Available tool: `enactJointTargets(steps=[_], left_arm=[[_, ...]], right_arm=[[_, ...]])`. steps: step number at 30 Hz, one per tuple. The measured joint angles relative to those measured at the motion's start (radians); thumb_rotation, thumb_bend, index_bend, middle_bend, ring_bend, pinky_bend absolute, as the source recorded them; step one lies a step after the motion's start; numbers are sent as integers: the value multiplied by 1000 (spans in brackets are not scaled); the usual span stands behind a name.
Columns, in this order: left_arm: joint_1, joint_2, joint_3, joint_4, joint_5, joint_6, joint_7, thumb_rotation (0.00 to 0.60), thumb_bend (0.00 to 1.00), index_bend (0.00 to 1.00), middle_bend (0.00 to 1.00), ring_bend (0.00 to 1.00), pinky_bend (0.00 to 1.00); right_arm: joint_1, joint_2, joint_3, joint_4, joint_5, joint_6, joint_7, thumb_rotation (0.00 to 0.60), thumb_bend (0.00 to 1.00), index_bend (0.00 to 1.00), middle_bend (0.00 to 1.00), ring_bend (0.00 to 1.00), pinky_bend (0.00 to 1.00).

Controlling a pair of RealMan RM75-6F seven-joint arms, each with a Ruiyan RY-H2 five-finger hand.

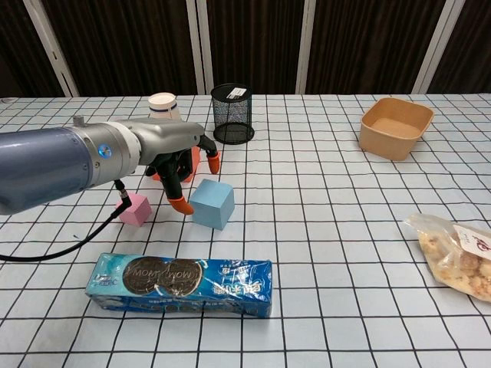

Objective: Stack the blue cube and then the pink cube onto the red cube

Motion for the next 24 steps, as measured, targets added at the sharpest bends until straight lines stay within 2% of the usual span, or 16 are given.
enactJointTargets(steps=[24], left_arm=[[-43, -48, 7, 38, -10, 7, 21, 600, 222, 344, 843, 688, 734]], right_arm=[[-1, 6, 1, 3, 5, -5, 20, 600, 94, 0, 42, 35, 36]])
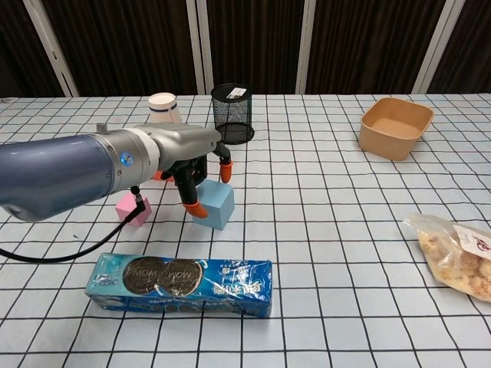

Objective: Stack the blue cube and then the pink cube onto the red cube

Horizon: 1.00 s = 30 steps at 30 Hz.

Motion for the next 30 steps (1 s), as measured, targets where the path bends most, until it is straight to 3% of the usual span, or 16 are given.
enactJointTargets(steps=[9, 30], left_arm=[[-10, -14, 3, 28, -10, -5, 9, 600, 270, 365, 843, 688, 734], [-15, -8, 1, 24, -5, 2, 10, 600, 272, 407, 851, 688, 734]], right_arm=[[5, -5, 0, 8, 7, -15, 0, 600, 95, 0, 42, 34, 36], [11, -9, 0, 17, 11, -29, 8, 600, 95, 0, 42, 35, 36]])
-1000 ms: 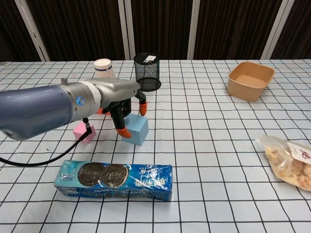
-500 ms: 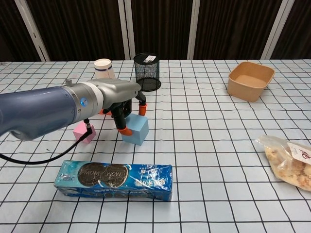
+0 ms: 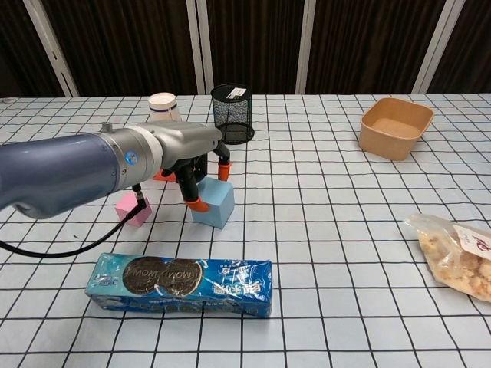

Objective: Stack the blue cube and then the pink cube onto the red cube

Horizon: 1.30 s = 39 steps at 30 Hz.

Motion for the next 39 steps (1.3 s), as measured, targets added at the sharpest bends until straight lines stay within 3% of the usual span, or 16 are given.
enactJointTargets(steps=[11, 18, 22, 28, 39], left_arm=[[-5, 66, -27, -117, -14, 63, 35, 600, 272, 417, 849, 688, 734], [-21, 202, -85, -267, -93, 171, 121, 600, 272, 422, 849, 688, 734], [-27, 265, -125, -295, -165, 200, 144, 600, 272, 422, 850, 688, 734], [-23, 316, -168, -256, -256, 180, 115, 600, 273, 422, 850, 688, 734], [-23, 329, -173, -91, -320, 95, 79, 600, 274, 421, 850, 688, 734]], right_arm=[[-2, 4, 0, -4, -5, 9, 4, 600, 95, 0, 42, 35, 36], [-3, 5, -1, -6, -5, 10, 4, 600, 95, 0, 42, 35, 36], [-3, 4, -1, -5, -3, 9, -2, 600, 95, 0, 42, 35, 36], [-2, 0, 0, -8, 0, 7, -17, 600, 95, 0, 42, 34, 36], [2, -8, 2, -14, 11, -6, -47, 600, 94, 0, 42, 34, 36]])
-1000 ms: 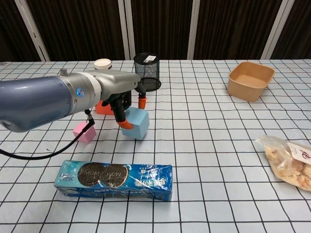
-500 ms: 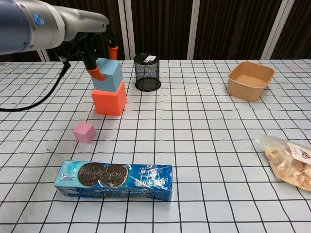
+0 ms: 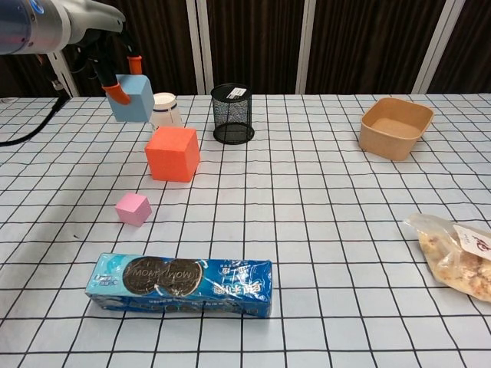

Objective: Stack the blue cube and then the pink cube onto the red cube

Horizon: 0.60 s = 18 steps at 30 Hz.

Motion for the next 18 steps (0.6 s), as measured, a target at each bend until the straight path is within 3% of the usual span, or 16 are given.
enactJointTargets(steps=[18], left_arm=[[-49, -60, 19, 177, -28, -161, -45, 600, 274, 421, 850, 688, 734]], right_arm=[[6, -5, 14, 10, 39, -26, -24, 600, 94, 0, 42, 34, 36]])
